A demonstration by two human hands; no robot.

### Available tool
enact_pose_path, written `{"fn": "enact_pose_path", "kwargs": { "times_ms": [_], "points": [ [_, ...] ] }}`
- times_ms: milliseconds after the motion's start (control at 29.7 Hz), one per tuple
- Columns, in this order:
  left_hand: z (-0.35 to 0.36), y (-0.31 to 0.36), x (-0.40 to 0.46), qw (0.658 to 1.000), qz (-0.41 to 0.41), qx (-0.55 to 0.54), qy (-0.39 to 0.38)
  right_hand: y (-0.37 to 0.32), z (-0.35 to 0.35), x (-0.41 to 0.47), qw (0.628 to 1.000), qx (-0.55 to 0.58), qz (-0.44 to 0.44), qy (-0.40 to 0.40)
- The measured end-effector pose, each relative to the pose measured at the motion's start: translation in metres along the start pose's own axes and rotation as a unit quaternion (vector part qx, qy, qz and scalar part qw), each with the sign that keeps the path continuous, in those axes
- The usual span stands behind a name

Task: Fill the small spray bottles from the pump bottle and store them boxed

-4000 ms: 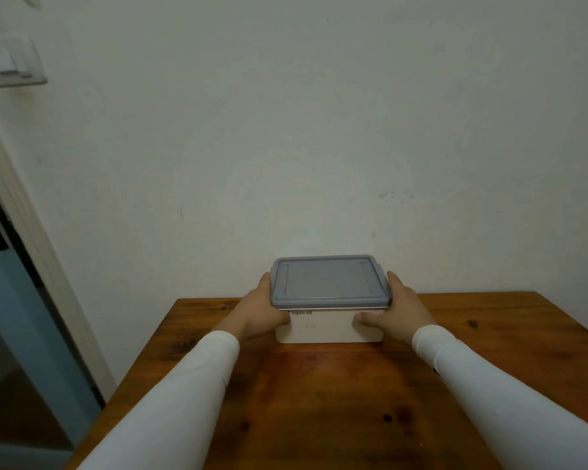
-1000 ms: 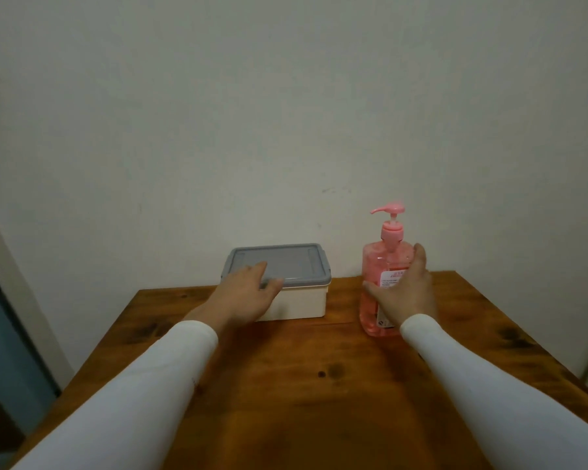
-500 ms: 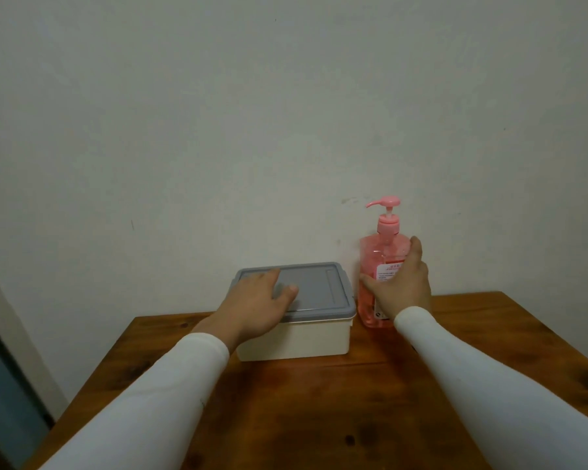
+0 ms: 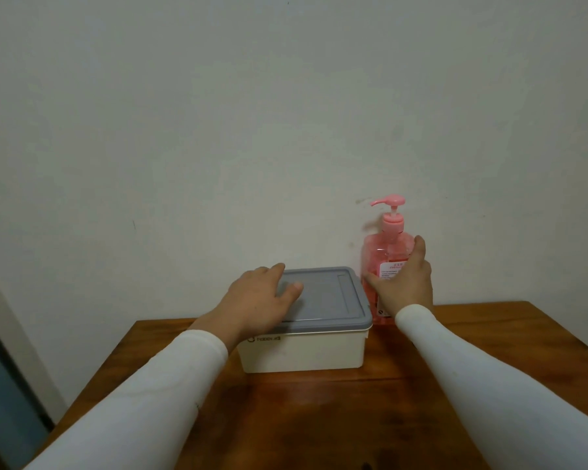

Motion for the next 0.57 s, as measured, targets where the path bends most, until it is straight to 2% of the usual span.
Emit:
{"fn": "enact_pose_path", "kwargs": {
  "times_ms": [269,572],
  "points": [
    [-0.002,-0.009,0.001,1.0,-0.006,0.01,0.001,0.005,0.011,0.007,1.0,0.003,0.005,0.005],
    [-0.002,-0.009,-0.009,1.0,-0.011,0.007,-0.01,0.007,0.01,0.008,0.999,-0.015,-0.002,-0.04]
  ]
}}
Point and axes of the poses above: each hand's wrist, its own x-axis towards the middle knuckle, its own z-axis out of the palm, y = z × x, the point moved 4 cm from there along x, towards the middle knuckle, and after that the axes turned 5 degrees about -y, right-handed, at the moved point
